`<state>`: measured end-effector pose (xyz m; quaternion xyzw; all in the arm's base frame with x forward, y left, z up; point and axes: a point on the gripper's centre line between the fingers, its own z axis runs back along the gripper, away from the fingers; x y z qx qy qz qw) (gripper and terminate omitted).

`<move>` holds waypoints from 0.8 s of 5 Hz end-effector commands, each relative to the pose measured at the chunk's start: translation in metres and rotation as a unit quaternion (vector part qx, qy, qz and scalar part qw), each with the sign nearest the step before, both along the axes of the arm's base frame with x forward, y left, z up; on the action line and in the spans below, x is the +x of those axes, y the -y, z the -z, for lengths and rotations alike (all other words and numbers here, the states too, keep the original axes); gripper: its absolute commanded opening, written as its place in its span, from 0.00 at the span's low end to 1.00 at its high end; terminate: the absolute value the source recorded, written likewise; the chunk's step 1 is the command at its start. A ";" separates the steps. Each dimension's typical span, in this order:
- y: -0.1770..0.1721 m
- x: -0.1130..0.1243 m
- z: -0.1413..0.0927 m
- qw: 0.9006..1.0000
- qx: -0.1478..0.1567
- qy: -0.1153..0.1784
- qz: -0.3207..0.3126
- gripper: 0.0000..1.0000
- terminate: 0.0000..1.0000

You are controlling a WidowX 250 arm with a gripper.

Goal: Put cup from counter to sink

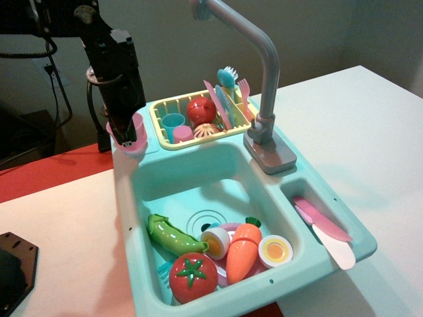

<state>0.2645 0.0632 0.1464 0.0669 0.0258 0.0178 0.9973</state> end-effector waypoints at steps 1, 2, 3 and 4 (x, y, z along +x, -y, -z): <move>-0.001 0.010 -0.016 0.999 0.016 0.040 -0.008 0.00 0.00; 0.009 0.028 -0.023 0.998 0.019 0.061 0.015 0.00 0.00; 0.033 0.053 -0.040 0.995 0.011 0.090 0.045 0.00 0.00; 0.060 0.068 -0.048 0.992 0.001 0.100 0.076 0.00 0.00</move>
